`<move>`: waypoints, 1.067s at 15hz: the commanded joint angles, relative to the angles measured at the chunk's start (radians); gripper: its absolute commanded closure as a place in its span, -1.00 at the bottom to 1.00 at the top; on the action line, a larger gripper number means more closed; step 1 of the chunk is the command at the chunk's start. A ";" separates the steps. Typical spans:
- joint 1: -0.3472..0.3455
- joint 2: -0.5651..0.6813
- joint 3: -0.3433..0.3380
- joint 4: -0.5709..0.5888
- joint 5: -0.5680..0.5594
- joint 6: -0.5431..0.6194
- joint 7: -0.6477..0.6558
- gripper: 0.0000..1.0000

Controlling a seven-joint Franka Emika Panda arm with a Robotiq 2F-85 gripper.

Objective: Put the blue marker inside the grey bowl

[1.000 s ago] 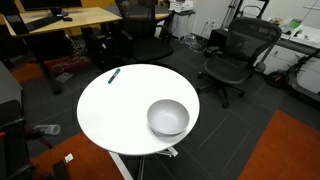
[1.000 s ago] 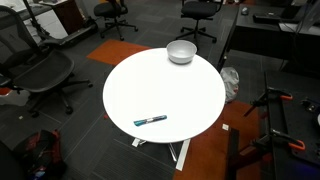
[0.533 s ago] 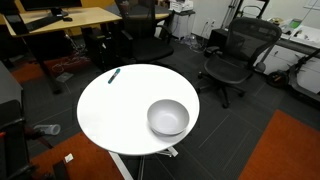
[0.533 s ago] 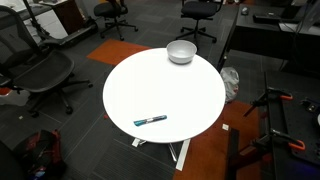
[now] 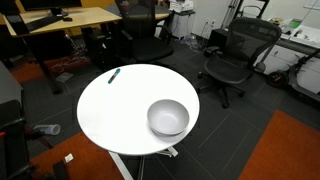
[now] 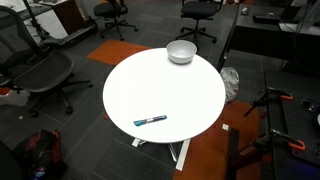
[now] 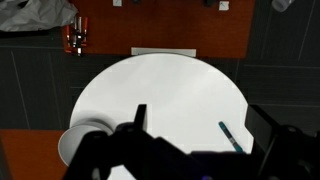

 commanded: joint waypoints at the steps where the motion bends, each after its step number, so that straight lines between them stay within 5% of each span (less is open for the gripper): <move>1: 0.007 0.079 0.035 0.039 -0.020 0.043 0.024 -1.00; 16: 0.100 0.532 0.102 0.253 -0.037 0.255 -0.104 -1.00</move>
